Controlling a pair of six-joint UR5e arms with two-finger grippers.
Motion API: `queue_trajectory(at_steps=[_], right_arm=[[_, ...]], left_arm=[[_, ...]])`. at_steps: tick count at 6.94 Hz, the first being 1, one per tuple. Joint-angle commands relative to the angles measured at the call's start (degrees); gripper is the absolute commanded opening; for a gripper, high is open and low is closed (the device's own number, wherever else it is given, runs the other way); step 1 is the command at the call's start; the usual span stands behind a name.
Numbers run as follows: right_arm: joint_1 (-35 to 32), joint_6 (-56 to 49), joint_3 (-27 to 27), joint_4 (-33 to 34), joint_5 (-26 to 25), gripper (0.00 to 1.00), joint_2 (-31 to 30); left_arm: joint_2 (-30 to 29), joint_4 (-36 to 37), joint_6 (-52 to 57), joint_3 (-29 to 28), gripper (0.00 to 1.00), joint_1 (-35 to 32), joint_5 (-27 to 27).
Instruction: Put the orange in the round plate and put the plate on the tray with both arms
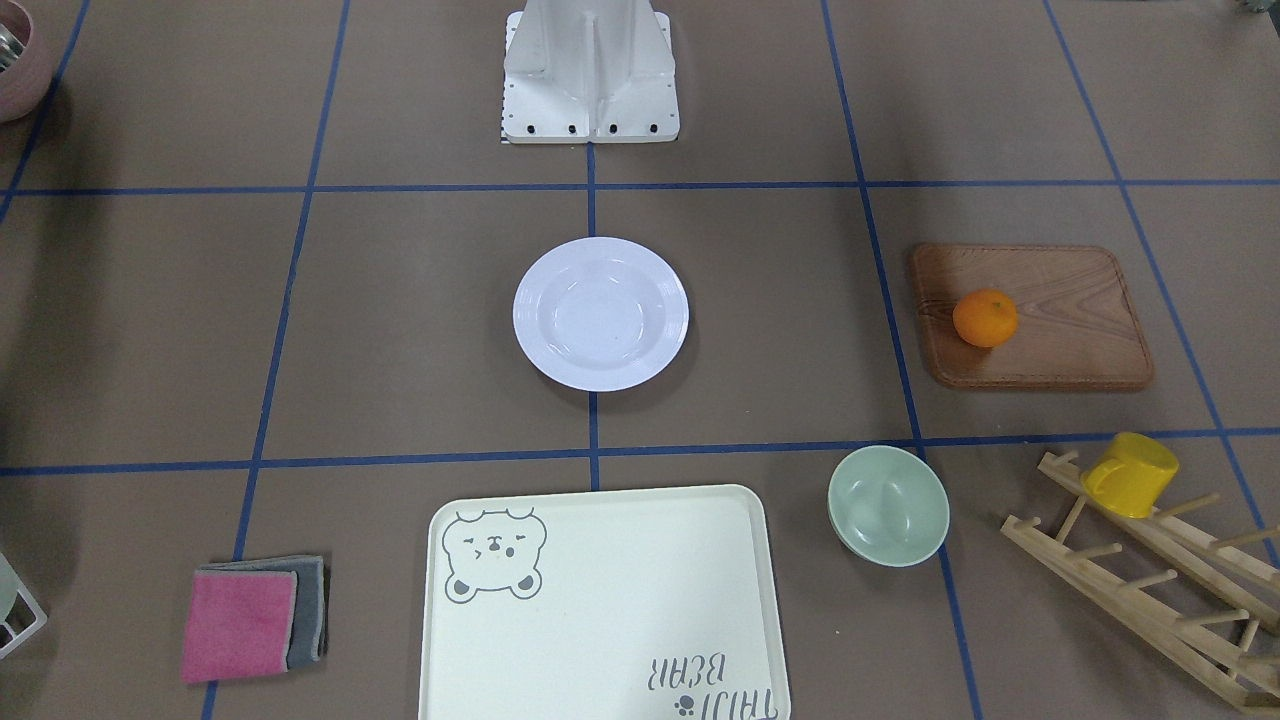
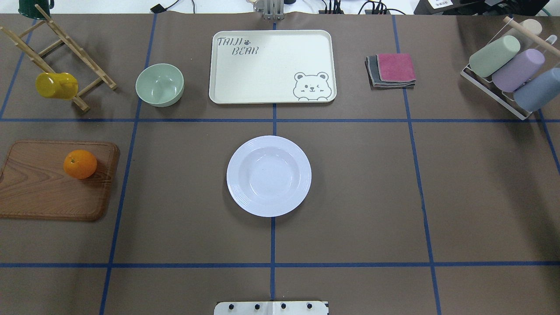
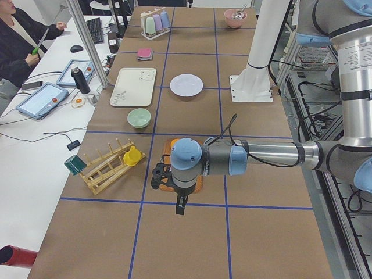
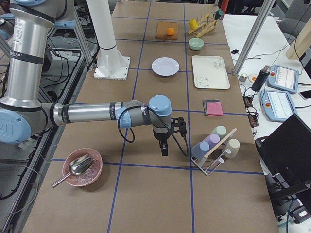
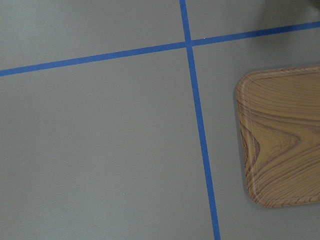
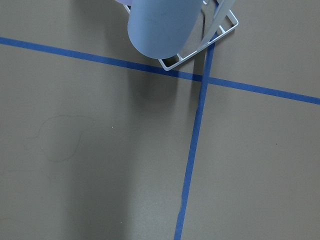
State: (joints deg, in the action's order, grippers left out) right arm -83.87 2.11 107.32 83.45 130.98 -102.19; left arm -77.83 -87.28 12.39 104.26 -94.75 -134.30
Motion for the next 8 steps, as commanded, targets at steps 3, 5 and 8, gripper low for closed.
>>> queue_trajectory(at_steps=[3, 5, 8], right_arm=[[0.0, 0.1, 0.2, 0.0, 0.1, 1.00, 0.4], [0.9, 0.8, 0.5, -0.1, 0.5, 1.00, 2.6], [5.7, 7.4, 0.6, -0.2, 1.6, 1.00, 6.8]], left_arm=[[0.0, -0.3, 0.0, 1.4, 0.98, 0.0, 0.0], [-0.5, -7.2, -0.2, 1.5, 0.99, 0.1, -0.1], [-2.5, -22.6, -1.1, -2.6, 0.99, 2.2, -8.7]])
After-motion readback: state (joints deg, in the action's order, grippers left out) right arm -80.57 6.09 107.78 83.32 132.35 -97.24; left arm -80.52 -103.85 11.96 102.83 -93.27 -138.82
